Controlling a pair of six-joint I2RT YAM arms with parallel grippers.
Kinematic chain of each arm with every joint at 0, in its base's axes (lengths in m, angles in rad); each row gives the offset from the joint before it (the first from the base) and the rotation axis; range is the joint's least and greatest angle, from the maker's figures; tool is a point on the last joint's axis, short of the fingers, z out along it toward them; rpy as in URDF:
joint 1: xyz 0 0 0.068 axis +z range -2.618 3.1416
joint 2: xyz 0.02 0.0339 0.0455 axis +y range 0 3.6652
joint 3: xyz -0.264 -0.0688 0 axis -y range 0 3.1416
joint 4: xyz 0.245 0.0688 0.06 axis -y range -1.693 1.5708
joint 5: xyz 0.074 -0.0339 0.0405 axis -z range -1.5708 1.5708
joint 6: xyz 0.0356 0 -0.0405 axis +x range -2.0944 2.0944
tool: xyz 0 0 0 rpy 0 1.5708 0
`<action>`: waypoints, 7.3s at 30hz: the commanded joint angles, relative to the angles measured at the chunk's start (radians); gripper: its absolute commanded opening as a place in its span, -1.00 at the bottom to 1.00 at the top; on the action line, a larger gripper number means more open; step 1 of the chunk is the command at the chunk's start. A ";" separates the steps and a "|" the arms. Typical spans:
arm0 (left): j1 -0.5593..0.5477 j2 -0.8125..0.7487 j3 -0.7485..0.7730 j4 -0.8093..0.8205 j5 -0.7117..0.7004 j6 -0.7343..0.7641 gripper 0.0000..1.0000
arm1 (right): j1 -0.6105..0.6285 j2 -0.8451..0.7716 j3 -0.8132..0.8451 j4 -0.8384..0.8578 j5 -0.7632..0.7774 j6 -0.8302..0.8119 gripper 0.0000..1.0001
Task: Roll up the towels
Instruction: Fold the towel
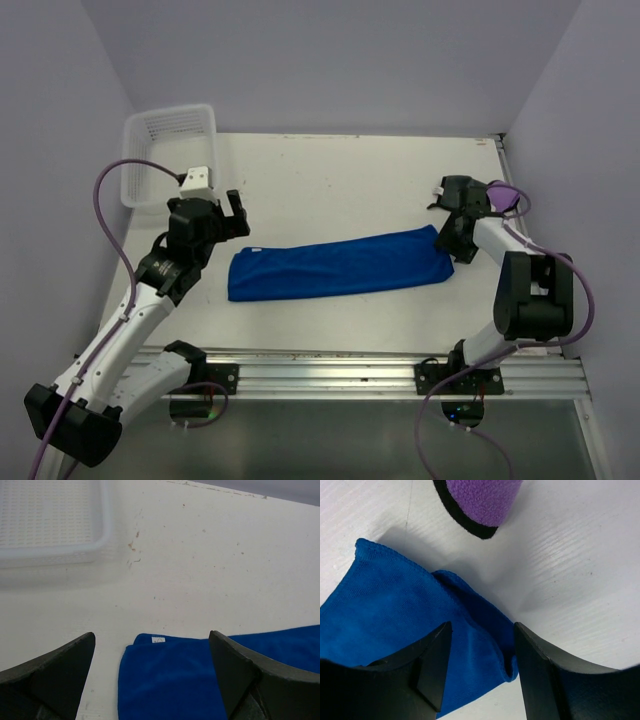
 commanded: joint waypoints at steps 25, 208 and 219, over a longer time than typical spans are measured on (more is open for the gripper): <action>0.002 -0.056 0.003 0.026 -0.014 0.059 0.99 | -0.002 0.029 0.022 0.026 0.039 -0.064 -0.85; -0.046 -0.292 -0.118 0.104 -0.242 0.067 0.99 | 0.670 0.060 0.073 0.241 -0.226 0.288 0.01; -0.043 -0.258 -0.114 0.109 -0.210 0.070 0.99 | 0.668 0.150 -0.010 0.363 -0.334 0.289 -0.10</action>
